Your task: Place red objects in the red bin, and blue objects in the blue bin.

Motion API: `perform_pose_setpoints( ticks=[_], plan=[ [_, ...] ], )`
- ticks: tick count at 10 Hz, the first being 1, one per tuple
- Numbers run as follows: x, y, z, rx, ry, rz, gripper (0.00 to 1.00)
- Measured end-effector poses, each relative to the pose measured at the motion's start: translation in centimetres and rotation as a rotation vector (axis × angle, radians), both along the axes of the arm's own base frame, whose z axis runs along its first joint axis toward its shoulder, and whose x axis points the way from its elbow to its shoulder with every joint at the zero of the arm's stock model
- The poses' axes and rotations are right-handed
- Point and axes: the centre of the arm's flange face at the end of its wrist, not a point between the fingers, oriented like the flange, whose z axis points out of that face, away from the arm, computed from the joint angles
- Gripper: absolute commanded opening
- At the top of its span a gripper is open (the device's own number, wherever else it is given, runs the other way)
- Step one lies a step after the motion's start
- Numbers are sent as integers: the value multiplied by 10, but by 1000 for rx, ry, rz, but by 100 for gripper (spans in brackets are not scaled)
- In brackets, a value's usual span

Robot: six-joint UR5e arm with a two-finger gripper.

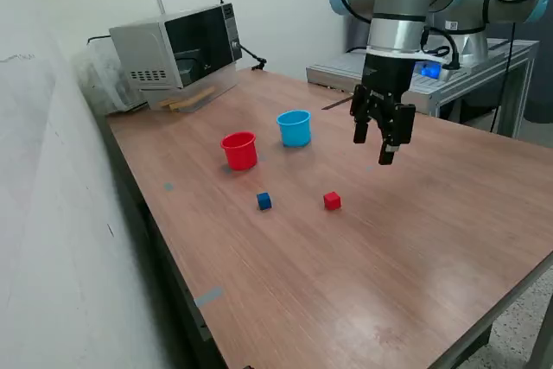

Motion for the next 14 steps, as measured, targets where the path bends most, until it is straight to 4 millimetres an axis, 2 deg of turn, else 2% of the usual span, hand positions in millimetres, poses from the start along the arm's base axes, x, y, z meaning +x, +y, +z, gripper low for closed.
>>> perform_pose_setpoints(
  ticks=[3,8,11,14],
  plan=[
    [-26,21,-30,20,-12,-25,100],
    [-50,65,-65,98,-82,8,100],
    [-55,77,-82,114,-124,41,100],
    [-54,78,-97,115,-155,91,100]
  ],
)
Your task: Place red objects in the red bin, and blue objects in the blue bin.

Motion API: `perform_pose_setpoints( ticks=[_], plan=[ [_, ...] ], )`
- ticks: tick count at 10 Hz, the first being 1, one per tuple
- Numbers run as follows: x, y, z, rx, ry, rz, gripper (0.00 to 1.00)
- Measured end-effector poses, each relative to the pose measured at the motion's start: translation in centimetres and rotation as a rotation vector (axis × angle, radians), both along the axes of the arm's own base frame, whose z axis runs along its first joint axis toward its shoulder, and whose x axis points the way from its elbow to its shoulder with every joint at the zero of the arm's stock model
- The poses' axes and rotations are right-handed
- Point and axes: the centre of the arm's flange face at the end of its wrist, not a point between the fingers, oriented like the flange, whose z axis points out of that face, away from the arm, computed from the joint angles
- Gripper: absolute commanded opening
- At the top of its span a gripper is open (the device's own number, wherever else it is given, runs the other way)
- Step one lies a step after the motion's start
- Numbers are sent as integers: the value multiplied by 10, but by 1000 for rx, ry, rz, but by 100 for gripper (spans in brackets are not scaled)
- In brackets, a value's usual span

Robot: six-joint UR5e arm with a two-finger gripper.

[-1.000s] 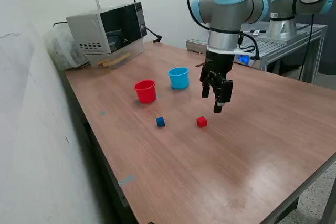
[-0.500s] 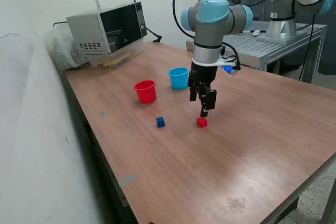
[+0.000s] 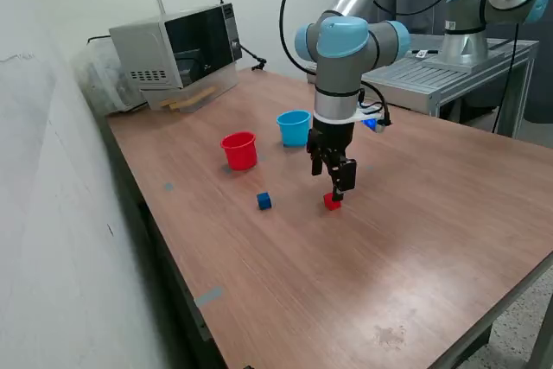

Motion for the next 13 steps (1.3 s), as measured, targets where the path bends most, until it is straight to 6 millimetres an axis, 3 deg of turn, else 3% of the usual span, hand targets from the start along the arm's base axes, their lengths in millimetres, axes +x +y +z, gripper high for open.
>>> perform_pose_setpoints(
  ticks=[4,5,13],
  plan=[
    [1,-4,-5,-38,-18,47,100],
    [1,-5,-6,-51,-22,60,0],
    [1,-5,-8,-73,-33,109,0]
  ],
)
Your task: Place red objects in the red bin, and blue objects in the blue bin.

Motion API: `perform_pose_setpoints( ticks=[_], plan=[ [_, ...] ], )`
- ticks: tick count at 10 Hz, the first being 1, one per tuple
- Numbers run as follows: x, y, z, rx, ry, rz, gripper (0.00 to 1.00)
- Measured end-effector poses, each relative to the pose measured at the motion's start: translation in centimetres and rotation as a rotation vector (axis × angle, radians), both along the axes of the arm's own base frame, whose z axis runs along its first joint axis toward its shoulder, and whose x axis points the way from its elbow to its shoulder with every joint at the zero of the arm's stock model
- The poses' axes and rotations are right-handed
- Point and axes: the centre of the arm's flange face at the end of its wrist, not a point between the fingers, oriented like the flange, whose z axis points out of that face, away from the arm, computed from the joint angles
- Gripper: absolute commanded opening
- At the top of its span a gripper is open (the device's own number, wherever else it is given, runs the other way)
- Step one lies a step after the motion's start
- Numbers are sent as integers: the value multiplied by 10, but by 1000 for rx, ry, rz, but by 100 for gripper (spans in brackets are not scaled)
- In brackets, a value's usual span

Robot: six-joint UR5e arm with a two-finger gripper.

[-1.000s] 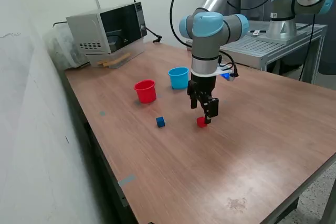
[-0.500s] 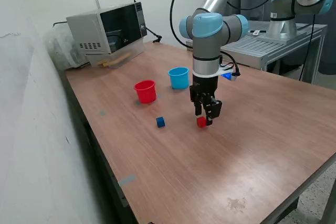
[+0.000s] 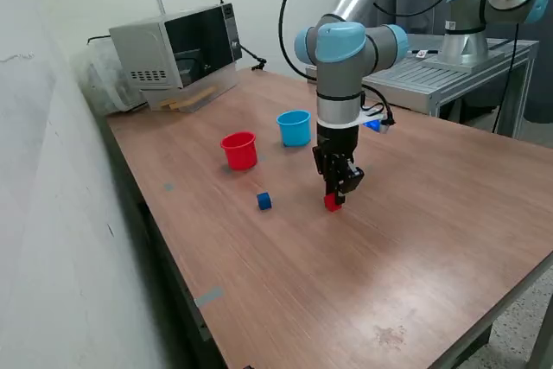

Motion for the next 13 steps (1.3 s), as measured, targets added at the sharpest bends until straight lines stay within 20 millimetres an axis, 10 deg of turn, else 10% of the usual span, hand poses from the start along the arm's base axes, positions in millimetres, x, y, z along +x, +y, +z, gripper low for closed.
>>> perform_pose_setpoints(
  ticks=[3,7,13],
  plan=[
    [-4,9,4,3,5,13,0],
    [-10,42,67,39,75,58,0],
    [-16,184,141,146,132,-6,0]
  ],
)
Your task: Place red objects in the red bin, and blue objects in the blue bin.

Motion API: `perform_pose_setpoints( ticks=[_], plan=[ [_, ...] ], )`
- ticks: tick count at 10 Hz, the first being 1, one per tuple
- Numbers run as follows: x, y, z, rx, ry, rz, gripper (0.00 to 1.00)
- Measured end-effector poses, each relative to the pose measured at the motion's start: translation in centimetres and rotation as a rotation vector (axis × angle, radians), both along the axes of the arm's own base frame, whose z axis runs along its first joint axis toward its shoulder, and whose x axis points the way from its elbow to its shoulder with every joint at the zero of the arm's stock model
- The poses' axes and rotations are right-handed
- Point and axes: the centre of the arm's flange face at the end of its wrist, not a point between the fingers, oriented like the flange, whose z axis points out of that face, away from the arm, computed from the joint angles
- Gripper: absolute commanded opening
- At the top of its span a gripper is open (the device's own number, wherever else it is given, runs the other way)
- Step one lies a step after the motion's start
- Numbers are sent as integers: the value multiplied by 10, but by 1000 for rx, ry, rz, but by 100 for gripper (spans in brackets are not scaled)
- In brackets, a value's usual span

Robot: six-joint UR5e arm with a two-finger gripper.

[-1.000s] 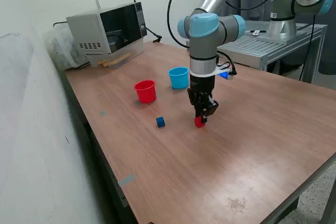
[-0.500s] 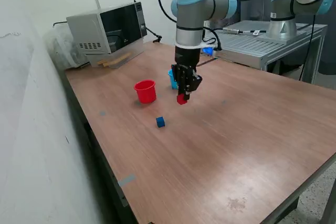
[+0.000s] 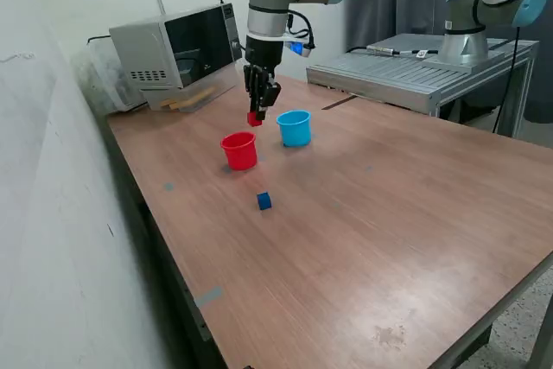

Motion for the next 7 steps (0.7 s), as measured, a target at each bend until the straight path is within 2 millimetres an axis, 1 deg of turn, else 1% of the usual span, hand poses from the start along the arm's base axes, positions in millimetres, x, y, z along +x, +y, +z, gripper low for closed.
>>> perform_pose_setpoints(
  ticks=[2,3,5,7],
  plan=[
    [3,34,-2,9,-12,-29,0],
    [5,46,-6,10,-22,-38,0],
    [9,59,-16,10,-42,-47,0],
    [9,69,-33,5,-65,-56,0]
  ],
)
